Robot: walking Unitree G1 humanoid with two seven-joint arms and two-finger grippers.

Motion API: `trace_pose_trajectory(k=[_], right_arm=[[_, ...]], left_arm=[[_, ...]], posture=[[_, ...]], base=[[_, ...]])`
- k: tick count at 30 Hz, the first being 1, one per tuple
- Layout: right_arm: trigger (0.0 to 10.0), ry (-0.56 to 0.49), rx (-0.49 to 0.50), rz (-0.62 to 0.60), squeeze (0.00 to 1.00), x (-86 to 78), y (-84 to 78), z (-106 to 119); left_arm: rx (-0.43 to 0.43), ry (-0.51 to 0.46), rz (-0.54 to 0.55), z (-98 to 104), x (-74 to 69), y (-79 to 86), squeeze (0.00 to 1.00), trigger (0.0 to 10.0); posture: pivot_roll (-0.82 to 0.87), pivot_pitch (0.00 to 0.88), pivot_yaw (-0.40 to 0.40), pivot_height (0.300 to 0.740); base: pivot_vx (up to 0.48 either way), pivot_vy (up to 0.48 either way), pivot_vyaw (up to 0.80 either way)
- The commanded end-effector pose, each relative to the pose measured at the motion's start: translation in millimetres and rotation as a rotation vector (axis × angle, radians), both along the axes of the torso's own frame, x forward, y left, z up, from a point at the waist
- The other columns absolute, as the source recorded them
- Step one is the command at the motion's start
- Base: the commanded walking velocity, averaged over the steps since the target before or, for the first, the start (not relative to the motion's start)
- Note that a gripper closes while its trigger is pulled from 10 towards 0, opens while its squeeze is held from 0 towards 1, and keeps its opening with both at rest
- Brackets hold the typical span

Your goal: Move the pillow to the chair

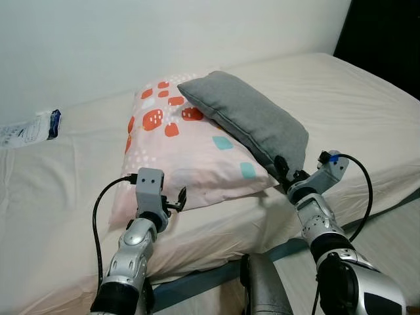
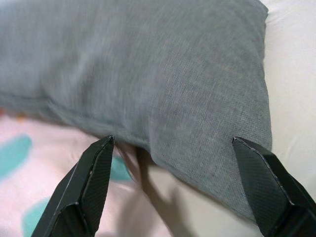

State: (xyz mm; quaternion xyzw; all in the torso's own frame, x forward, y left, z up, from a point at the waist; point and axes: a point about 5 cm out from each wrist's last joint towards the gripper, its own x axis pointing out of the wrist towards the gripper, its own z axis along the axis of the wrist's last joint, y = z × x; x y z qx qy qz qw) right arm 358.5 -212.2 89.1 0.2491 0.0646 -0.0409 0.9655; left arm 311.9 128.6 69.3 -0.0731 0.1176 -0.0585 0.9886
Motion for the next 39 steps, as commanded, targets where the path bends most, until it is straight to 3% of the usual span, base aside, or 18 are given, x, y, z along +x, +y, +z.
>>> trace_pose_trajectory(k=[1,3,4,5,12,16,20,26,27,29,30,31,32,33,34,35,37,39], right_arm=[[10.0,0.027,-0.041,0.028,0.0,-4.7,5.1,-9.0],[10.0,0.017,-0.031,0.029,0.0,-6.9,4.9,-10.9],[10.0,0.006,-0.021,0.03,0.0,-10.0,4.7,-13.4],[10.0,-0.003,-0.017,0.033,0.0,-13.1,4.7,-15.8],[10.0,-0.008,-0.053,0.057,0.0,-30.1,4.3,-30.8],[10.0,-0.006,-0.049,0.048,0.0,-31.6,3.5,-32.4],[10.0,-0.002,-0.031,0.02,0.0,-30.9,2.9,-32.9],[10.0,-0.011,-0.033,0.041,0.0,-28.3,5.0,-29.2],[10.0,-0.012,-0.058,0.062,0.0,-27.6,6.6,-28.1],[10.0,-0.012,-0.058,0.062,0.0,-27.6,6.6,-28.1],[10.0,-0.017,-0.084,0.077,0.0,-26.9,8.0,-26.6],[10.0,-0.028,-0.107,0.078,0.0,-25.7,8.7,-23.8],[10.0,-0.039,-0.13,0.072,0.0,-24.6,8.5,-21.1],[10.0,-0.026,-0.16,0.068,0.0,-23.8,7.8,-20.9],[10.0,-0.007,-0.195,0.072,0.0,-23.4,7.5,-21.7],[10.0,-0.007,-0.195,0.072,0.0,-23.4,7.5,-21.7],[10.0,0.025,-0.279,0.104,0.0,-25.1,8.3,-25.5],[10.0,0.037,-0.318,0.138,0.0,-26.9,10.2,-28.1]], left_arm=[[-0.052,0.082,0.062,-10.5,-2.6,5.5,0.0,10.0],[-0.114,0.109,0.099,-11.9,-2.7,8.1,0.0,10.0],[-0.193,0.131,0.14,-13.9,-3.3,13.1,0.65,10.0],[-0.271,0.139,0.167,-15.2,-4.6,17.6,1.0,10.0],[-0.462,0.177,0.213,-19.5,-13.0,37.6,1.0,10.0],[-0.474,0.197,0.213,-21.2,-13.8,37.8,1.0,10.0],[-0.451,0.295,0.306,-38.7,-20.4,40.8,1.0,10.0],[-0.629,0.191,0.282,-21.4,-11.4,31.8,1.0,10.0],[-0.679,0.103,0.198,-4.0,-5.0,22.4,1.0,10.0],[-0.679,0.103,0.198,-4.0,-5.0,22.4,1.0,10.0],[-0.674,0.039,0.108,10.2,-1.0,13.8,1.0,10.0],[-0.614,0.009,0.038,17.3,1.2,7.2,1.0,10.0],[-0.51,-0.006,-0.002,19.4,2.5,4.3,0.78,10.0],[-0.332,-0.006,0.001,15.7,3.8,6.2,0.0,10.0],[-0.137,-0.008,-0.005,11.2,4.5,8.8,0.0,10.0],[-0.137,-0.008,-0.005,11.2,4.5,8.8,0.0,10.0],[0.155,-0.036,-0.035,4.6,3.9,12.4,0.0,10.0],[0.186,-0.033,-0.038,1.8,2.9,13.2,0.0,10.0]], posture=[[-0.13,0.12,0.027,0.561],[-0.13,0.121,0.031,0.561],[-0.14,0.121,0.034,0.561],[-0.14,0.118,0.035,0.561],[-0.14,0.107,0.039,0.561],[-0.14,0.107,0.039,0.561],[-0.15,0.102,0.042,0.561],[-0.15,0.103,0.038,0.561],[-0.15,0.105,0.037,0.561],[-0.15,0.105,0.037,0.561],[-0.15,0.104,0.041,0.561],[-0.15,0.102,0.044,0.561],[-0.15,0.102,0.045,0.561],[-0.15,0.1,0.048,0.561],[-0.15,0.098,0.046,0.561],[-0.15,0.098,0.046,0.561],[-0.15,0.094,0.042,0.561],[-0.15,0.093,0.041,0.561]], base=[[0.0,0.0,0.0],[0.0,0.0,0.0],[0.0,0.0,0.0],[0.0,0.0,0.0],[0.0,0.0,0.0],[0.0,0.0,0.0],[0.0,0.0,0.0],[0.0,0.0,0.0],[0.0,0.0,0.0],[0.0,0.0,0.0],[0.0,0.0,0.0],[0.0,0.0,0.0],[0.0,0.0,0.0],[0.0,0.0,0.0],[0.0,0.0,0.0],[0.0,0.0,0.0],[0.0,0.0,0.0],[0.0,0.0,0.0]])
